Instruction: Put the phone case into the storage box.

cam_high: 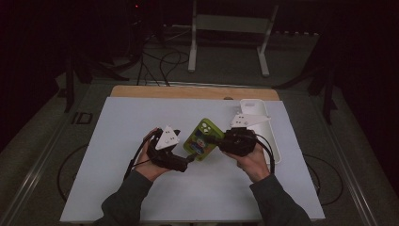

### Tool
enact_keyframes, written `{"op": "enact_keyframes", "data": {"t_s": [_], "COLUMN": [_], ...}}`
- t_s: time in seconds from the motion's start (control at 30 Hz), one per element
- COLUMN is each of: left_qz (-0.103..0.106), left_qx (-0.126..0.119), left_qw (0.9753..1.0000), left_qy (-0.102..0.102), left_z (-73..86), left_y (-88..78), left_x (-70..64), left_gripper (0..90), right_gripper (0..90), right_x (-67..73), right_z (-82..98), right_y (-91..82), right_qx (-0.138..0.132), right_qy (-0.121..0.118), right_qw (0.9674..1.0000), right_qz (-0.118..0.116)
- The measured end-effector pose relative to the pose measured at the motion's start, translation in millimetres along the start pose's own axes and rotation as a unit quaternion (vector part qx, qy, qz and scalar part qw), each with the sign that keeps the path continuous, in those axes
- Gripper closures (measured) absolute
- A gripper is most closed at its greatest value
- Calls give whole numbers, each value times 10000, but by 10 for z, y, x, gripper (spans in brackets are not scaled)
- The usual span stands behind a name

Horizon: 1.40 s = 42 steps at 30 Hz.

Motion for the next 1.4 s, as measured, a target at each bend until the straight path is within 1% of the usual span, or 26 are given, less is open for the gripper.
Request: {"op": "enact_keyframes", "data": {"t_s": [0.1, 0.27, 0.5, 0.67, 0.83, 0.87, 0.97, 1.07, 1.1, 1.2, 1.4], "left_qz": [95, 141, 228, 354, 558, 570, 672, 825, 825, 939, 1254], "left_qx": [3, -1, 29, 48, 25, 29, 30, 28, 28, -11, -65], "left_qw": [10000, 9999, 9997, 9994, 9984, 9984, 9977, 9966, 9966, 9955, 9920], "left_qy": [-1, 9, 12, 19, 47, 57, 62, 72, 72, 90, 111], "left_z": [6, 8, 22, 27, 26, 26, 30, 35, 35, 32, 34], "left_y": [0, -1, -5, -1, 2, 4, 10, 3, 3, -15, -35], "left_x": [-16, -27, -44, -66, -117, -121, -144, -176, -176, -195, -249], "left_gripper": [64, 81, 145, 167, 220, 230, 255, 295, 308, 338, 413], "right_gripper": [864, 864, 864, 864, 864, 865, 865, 865, 865, 865, 865], "right_x": [23, 52, 85, 106, 134, 143, 162, 187, 198, 225, 280], "right_z": [7, 11, 20, 25, 24, 23, 25, 31, 31, 33, 40], "right_y": [-7, -19, -38, -46, -48, -50, -53, -60, -62, -67, -65], "right_qx": [41, 67, 105, 125, 130, 138, 148, 151, 142, 140, 150], "right_qy": [-66, -160, -305, -406, -474, -492, -553, -634, -670, -744, -824], "right_qw": [10000, 9998, 9993, 9988, 9984, 9982, 9977, 9970, 9966, 9957, 9939], "right_qz": [-32, -89, -167, -230, -293, -308, -359, -423, -462, -541, -711]}}
Point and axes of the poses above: each handheld gripper's, and its own axes: y roughly forward along the jaws, z roughly out of its underside, x roughly to its left, the point moved 9 cm from there along y, roughly forward along the jaws, and after that the axes turned 3 degrees about -z, right-handed, at the moved point
